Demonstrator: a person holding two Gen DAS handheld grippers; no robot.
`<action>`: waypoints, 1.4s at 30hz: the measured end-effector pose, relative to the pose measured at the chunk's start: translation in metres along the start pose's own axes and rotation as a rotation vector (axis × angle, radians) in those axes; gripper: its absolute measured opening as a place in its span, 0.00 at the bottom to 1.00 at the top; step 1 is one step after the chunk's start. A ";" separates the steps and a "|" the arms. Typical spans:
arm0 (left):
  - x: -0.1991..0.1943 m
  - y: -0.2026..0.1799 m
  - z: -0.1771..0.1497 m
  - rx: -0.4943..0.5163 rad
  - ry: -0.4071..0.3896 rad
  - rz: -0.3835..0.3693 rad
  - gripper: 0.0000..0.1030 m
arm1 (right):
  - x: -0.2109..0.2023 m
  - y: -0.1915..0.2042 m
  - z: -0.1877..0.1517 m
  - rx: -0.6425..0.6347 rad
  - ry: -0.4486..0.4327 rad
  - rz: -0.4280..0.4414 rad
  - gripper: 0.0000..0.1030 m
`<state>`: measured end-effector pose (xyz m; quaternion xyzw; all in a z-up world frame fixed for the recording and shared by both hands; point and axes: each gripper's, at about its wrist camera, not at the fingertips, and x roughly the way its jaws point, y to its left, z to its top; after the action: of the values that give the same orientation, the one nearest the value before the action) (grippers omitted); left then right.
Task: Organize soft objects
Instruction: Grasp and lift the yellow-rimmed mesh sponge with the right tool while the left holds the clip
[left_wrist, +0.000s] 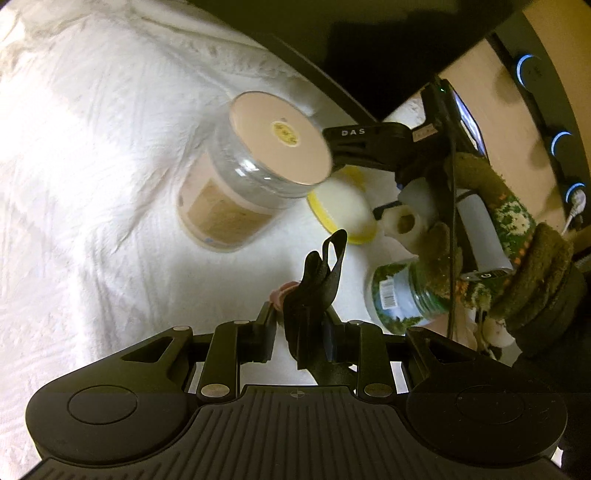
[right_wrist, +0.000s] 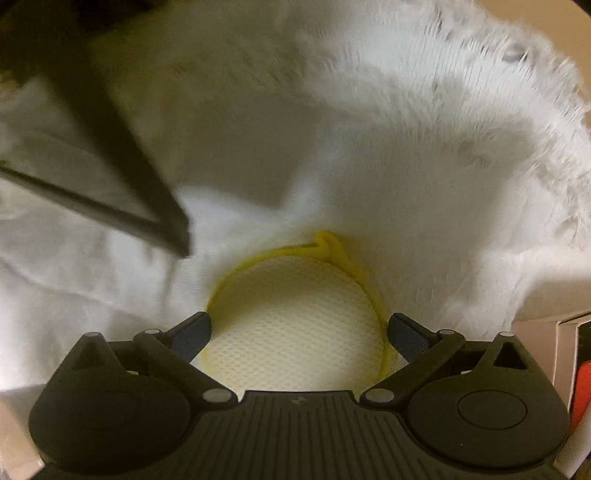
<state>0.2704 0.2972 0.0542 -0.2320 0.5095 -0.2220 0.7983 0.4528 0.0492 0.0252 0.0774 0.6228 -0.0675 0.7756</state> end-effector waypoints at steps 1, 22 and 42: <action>0.000 0.003 0.000 -0.002 0.000 0.004 0.28 | 0.002 0.000 0.001 0.011 0.005 0.003 1.00; -0.008 -0.009 0.003 0.004 -0.047 0.061 0.28 | -0.082 0.005 -0.024 -0.151 -0.056 0.159 0.02; 0.023 -0.022 -0.001 -0.005 0.014 0.083 0.28 | -0.024 -0.069 0.003 -0.162 0.001 0.321 0.97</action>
<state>0.2759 0.2656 0.0504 -0.2109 0.5249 -0.1892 0.8027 0.4365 -0.0192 0.0463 0.1132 0.6063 0.1075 0.7798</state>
